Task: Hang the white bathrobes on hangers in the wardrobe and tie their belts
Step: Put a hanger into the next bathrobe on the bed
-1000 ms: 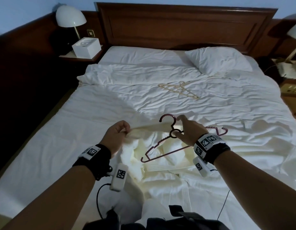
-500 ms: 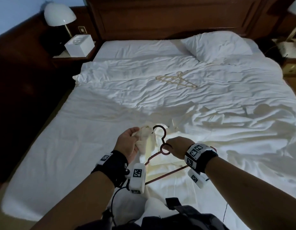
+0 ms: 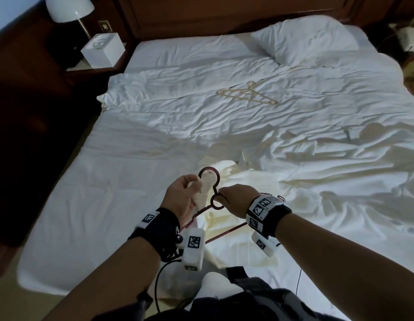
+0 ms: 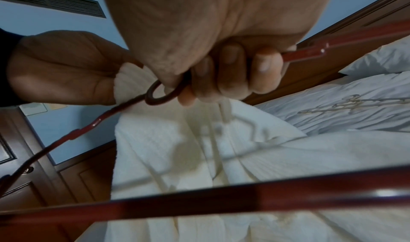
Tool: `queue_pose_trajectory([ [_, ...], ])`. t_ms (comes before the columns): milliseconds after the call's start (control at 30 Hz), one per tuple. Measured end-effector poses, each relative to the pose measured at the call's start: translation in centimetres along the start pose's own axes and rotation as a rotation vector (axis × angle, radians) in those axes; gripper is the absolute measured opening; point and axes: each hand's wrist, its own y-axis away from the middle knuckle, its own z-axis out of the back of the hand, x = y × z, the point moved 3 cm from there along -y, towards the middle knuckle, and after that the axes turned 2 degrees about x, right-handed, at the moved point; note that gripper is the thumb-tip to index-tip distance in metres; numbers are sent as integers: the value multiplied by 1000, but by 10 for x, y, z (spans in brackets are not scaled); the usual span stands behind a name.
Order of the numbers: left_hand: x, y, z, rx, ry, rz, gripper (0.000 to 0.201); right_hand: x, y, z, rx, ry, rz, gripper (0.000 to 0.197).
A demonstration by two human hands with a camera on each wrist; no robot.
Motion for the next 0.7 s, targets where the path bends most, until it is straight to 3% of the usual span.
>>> queue_pose_trajectory([
  [200,-10,1,17,-47,-126,-116,11,18,-7,-2,4,17,14,41],
  [400,-28,3,34,-22,-142,-262,21,41,-15,-9,-7,68,32,42],
  [567,-35,-3,50,122,-605,-310,19,63,-24,-12,-79,112,110,41],
  [700,-40,0,68,282,-1006,-332,11,60,-29,-9,-174,-141,69,32],
])
